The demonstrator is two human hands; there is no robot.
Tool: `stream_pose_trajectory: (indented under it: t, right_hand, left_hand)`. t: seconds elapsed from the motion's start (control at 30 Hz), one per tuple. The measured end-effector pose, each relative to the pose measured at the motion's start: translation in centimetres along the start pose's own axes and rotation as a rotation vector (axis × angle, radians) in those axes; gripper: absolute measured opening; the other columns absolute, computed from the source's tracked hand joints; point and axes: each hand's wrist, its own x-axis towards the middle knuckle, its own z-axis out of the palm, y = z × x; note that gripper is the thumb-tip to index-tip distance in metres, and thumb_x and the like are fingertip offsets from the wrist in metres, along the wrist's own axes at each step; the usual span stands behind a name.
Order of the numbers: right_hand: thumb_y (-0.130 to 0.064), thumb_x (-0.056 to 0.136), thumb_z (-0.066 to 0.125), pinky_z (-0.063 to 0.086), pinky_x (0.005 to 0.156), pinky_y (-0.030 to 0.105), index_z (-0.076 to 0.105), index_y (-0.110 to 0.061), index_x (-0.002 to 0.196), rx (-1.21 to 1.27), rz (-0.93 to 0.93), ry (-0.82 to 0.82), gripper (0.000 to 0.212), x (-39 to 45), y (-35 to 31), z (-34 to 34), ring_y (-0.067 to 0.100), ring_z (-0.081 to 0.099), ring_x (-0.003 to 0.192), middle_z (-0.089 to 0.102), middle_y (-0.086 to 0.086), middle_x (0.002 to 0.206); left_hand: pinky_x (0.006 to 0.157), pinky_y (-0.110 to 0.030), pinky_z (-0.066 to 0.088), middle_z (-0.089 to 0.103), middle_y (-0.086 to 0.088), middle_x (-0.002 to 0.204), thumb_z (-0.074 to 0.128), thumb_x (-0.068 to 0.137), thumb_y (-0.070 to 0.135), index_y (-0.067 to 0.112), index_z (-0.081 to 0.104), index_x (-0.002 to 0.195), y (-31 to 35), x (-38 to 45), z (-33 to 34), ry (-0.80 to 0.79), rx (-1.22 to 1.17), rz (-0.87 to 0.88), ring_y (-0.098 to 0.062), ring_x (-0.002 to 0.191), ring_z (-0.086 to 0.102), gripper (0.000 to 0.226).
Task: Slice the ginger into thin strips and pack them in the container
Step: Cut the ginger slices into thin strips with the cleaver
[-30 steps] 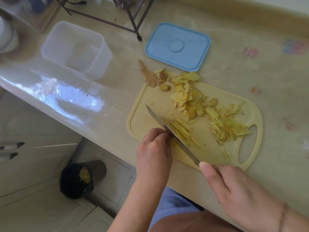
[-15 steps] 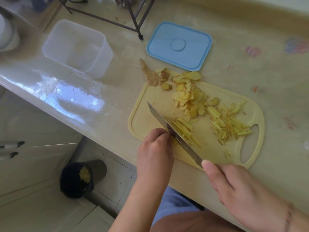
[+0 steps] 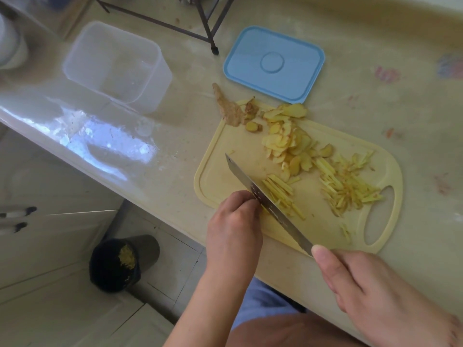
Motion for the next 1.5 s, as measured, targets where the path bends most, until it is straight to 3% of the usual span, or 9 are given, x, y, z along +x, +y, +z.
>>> stream_pose_trajectory:
  t: [0.23, 0.33, 0.47, 0.6, 0.8, 1.1, 1.33, 1.5]
  right_hand:
    - [-0.081, 0.071, 0.011, 0.041, 0.058, 0.032, 0.042, -0.005, 0.061, -0.011, 0.02, -0.028, 0.082, 0.2, 0.2, 0.2, 0.011, 0.047, 0.049, 0.052, 0.002, 0.052]
    - [-0.08, 0.073, 0.01, 0.039, 0.055, 0.027, 0.041, -0.011, 0.055, -0.008, 0.005, -0.013, 0.077, 0.6, 0.3, 0.5, 0.011, 0.048, 0.049, 0.053, -0.002, 0.051]
    - [-0.079, 0.078, 0.013, 0.033, 0.048, 0.019, 0.037, -0.018, 0.05, -0.031, -0.027, 0.028, 0.071, 1.0, 0.3, 1.0, 0.009, 0.049, 0.048, 0.054, -0.008, 0.05]
    - [-0.072, 0.086, 0.016, 0.031, 0.045, 0.019, 0.039, -0.011, 0.056, 0.082, 0.035, -0.022, 0.071, 0.9, 0.3, 0.7, 0.009, 0.041, 0.04, 0.044, -0.001, 0.043]
    - [-0.081, 0.069, 0.026, 0.024, 0.035, 0.01, 0.042, -0.009, 0.065, 0.256, 0.104, -0.084, 0.074, 0.3, -0.1, -0.8, 0.006, 0.029, 0.033, 0.036, -0.001, 0.044]
    - [-0.083, 0.067, 0.019, 0.028, 0.045, 0.018, 0.043, -0.011, 0.068, 0.049, 0.03, -0.048, 0.077, 0.5, 0.6, -0.7, 0.008, 0.038, 0.038, 0.042, 0.001, 0.045]
    - [-0.082, 0.069, 0.015, 0.034, 0.052, 0.029, 0.042, -0.012, 0.064, 0.017, 0.016, -0.018, 0.075, 0.7, 1.0, 0.1, 0.009, 0.038, 0.043, 0.044, 0.002, 0.046]
    - [-0.082, 0.072, 0.016, 0.03, 0.048, 0.029, 0.035, -0.012, 0.057, 0.078, 0.024, -0.055, 0.074, 1.9, 1.0, 0.2, 0.009, 0.033, 0.04, 0.036, -0.001, 0.043]
  left_hand:
    - [0.072, -0.017, 0.046, 0.074, 0.0, 0.091, 0.07, 0.076, -0.004, 0.008, 0.079, 0.082, -0.2, -0.1, 0.1, 0.009, -0.039, 0.003, -0.02, 0.075, 0.07, 0.017]
    - [0.073, -0.017, 0.046, 0.074, 0.0, 0.091, 0.075, 0.071, -0.01, 0.008, 0.079, 0.08, -0.4, -0.1, 0.3, 0.008, -0.049, -0.007, -0.021, 0.076, 0.071, 0.021]
    - [0.07, -0.018, 0.047, 0.073, 0.002, 0.091, 0.068, 0.075, 0.001, 0.01, 0.079, 0.079, -0.6, -0.1, 0.4, 0.027, -0.057, 0.005, -0.02, 0.076, 0.07, 0.015]
    - [0.072, -0.018, 0.048, 0.073, 0.001, 0.091, 0.069, 0.077, 0.003, 0.009, 0.079, 0.078, -0.6, -0.3, 0.4, 0.03, -0.068, -0.004, -0.019, 0.076, 0.07, 0.011]
    - [0.075, -0.019, 0.05, 0.07, 0.001, 0.094, 0.079, 0.078, 0.004, 0.009, 0.079, 0.083, -1.1, -0.7, 0.2, 0.044, -0.126, -0.04, -0.012, 0.079, 0.065, 0.008]
    - [0.074, -0.026, 0.052, 0.07, -0.005, 0.094, 0.074, 0.082, 0.003, 0.006, 0.077, 0.088, -0.5, -1.1, 0.8, 0.111, -0.099, 0.043, -0.02, 0.081, 0.067, 0.008]
    - [0.073, -0.025, 0.051, 0.074, -0.003, 0.092, 0.077, 0.076, -0.006, 0.006, 0.079, 0.087, -0.8, -0.8, 1.0, 0.087, -0.046, 0.098, -0.023, 0.082, 0.068, 0.016]
    - [0.071, -0.023, 0.048, 0.073, -0.003, 0.089, 0.074, 0.076, -0.004, 0.007, 0.078, 0.083, -0.8, -0.7, 1.1, 0.096, -0.015, 0.126, -0.023, 0.078, 0.067, 0.014]
